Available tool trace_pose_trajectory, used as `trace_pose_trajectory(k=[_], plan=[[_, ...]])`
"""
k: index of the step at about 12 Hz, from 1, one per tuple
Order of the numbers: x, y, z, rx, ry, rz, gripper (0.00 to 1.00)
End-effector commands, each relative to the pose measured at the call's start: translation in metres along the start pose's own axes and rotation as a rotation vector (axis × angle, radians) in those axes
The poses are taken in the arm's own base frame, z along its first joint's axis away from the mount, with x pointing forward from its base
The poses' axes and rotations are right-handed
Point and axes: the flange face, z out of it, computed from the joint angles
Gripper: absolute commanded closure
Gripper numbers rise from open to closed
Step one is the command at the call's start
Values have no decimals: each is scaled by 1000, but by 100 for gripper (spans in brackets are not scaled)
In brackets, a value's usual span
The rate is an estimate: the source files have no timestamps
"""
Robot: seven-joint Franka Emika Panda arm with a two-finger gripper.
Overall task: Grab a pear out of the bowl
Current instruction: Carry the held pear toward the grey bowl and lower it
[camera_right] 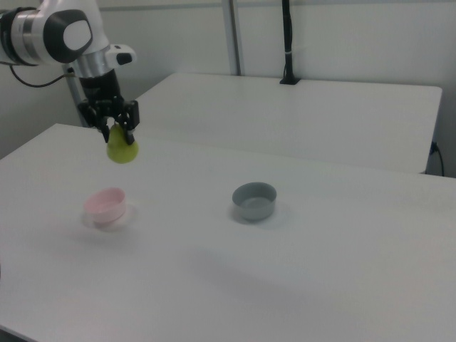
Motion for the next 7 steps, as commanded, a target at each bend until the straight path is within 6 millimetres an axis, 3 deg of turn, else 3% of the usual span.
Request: trace_pose_trajectory(k=[1,4,7], plan=[[-17,62,-14,-15,-2,0,95],[-29,127,-9,-24,-14,-19,95],[-32,165,10,-18,-20,23,95]])
